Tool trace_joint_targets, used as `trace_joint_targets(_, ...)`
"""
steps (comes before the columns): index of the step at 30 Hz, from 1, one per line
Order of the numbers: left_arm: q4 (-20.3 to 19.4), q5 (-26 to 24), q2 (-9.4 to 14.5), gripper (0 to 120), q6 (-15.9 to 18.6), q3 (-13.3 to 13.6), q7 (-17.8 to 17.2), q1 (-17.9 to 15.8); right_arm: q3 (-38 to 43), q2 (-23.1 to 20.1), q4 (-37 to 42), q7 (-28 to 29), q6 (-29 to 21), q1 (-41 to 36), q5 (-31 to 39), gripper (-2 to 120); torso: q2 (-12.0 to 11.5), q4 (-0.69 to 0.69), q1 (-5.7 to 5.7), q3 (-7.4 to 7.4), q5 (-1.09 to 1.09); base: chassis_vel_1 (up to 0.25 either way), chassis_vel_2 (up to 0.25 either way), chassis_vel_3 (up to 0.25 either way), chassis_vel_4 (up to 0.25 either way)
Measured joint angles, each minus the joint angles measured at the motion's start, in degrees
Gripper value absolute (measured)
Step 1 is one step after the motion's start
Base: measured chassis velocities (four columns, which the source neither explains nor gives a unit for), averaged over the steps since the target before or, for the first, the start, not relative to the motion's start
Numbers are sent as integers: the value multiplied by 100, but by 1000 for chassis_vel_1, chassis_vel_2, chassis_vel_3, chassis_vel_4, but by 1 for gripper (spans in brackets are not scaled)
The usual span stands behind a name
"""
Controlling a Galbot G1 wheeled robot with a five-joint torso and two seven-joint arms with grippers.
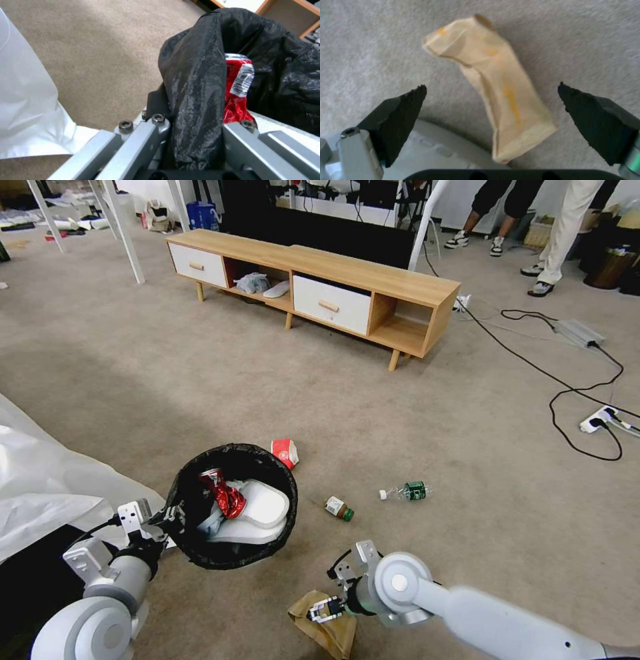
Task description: Pick up the trash bin and place the garbage on the floor into it.
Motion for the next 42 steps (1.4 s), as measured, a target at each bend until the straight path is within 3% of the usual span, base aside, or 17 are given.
trace_joint_targets(11,43,23,-5,0,-7,28,11,-20,4,84,-316,-165,0,58,-168,100,0,1,0,0,0,0,0,0,0)
trace_joint_targets(25,164,23,16,0,-7,97,10,-75,-73,343,-340,225,1,374,1376,100,0,1,0,0,0,0,0,0,0)
trace_joint_targets(42,225,-31,158,0,-6,149,53,-78,-378,125,-343,-155,2,583,1713,100,0,0,0,0,0,0,0,0,0)
